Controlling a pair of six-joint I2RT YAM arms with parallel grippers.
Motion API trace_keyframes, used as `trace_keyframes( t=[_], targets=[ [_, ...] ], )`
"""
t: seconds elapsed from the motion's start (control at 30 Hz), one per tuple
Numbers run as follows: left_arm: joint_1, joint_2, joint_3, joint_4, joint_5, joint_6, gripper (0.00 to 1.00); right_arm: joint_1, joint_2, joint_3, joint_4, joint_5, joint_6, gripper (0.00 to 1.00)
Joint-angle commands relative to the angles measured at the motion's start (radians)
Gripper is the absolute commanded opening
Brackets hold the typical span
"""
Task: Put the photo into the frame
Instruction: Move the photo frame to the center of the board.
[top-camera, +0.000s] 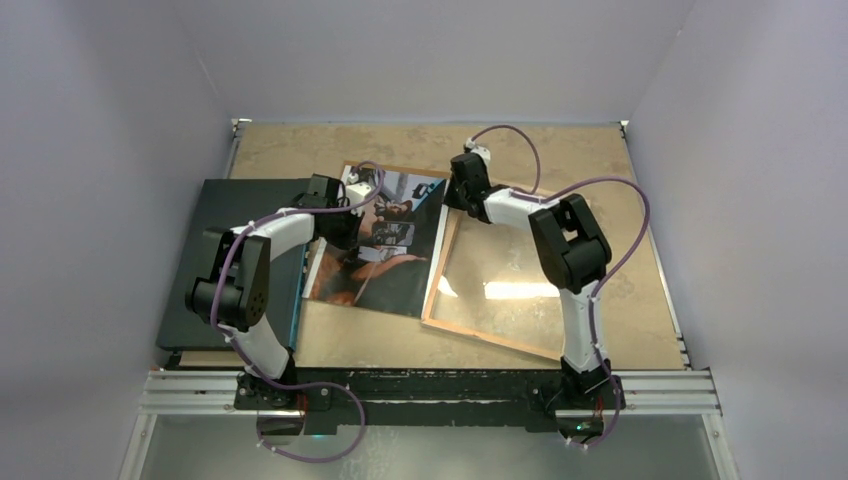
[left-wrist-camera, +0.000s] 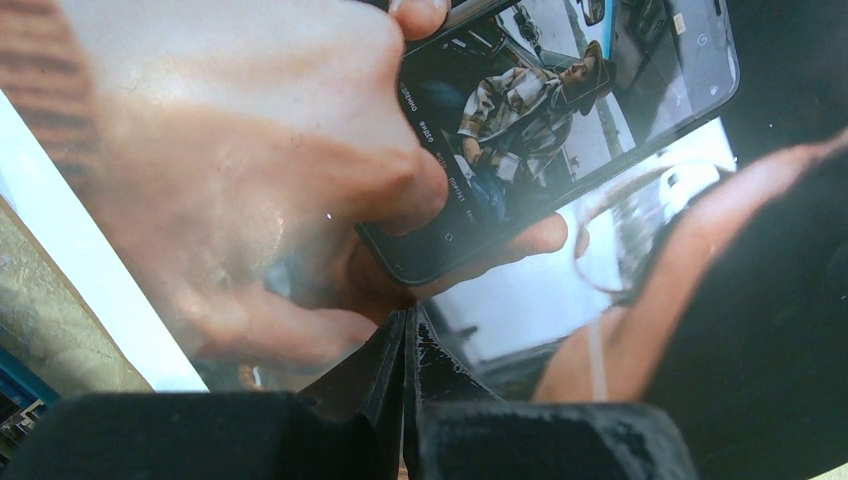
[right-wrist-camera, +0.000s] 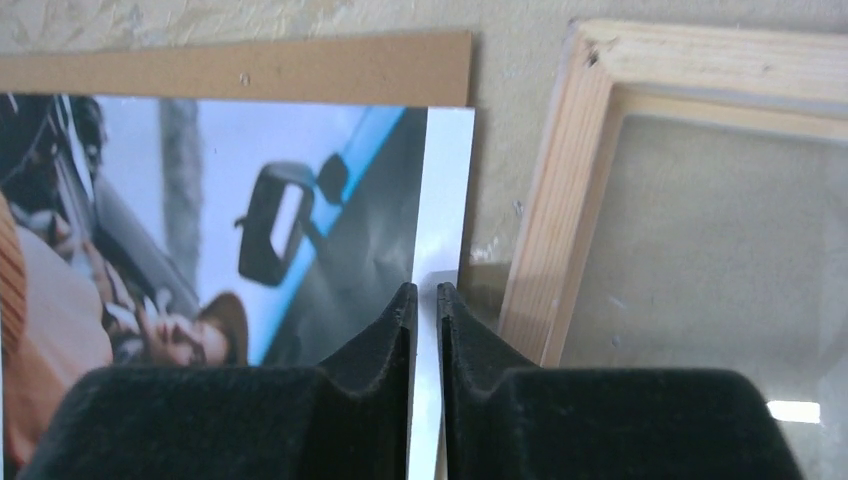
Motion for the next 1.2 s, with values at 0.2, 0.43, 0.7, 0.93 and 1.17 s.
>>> trace_keyframes(
  t=[0.2,0.43,0.7,0.93,1.17],
  targets=[
    [0.001,-0.005,-0.001,-0.031,-0.033,0.009,0.0,0.166,-0.17,-0.164,-0.063,-0.088,0.008,0.33],
    [0.0,-0.004,0.009,-0.031,-0.031,0.003,0.0,0.275,-0.298,-0.363,-0.049,-0.166,0.109,0.24],
    [0.0,-0.005,0.007,-0.028,-0.016,-0.008,0.0,0.352,-0.444,-0.537,-0.122,-0.167,0.139,0.23],
    [0.001,-0.014,0.004,-0.031,0.001,-0.014,0.0,0.334,-0.527,-0.574,-0.234,-0.145,0.098,0.22],
    [-0.016,-0.005,-0.011,-0.011,0.028,-0.032,0.0,0.286,-0.545,-0.551,-0.271,-0.128,0.059,0.33]
  ],
)
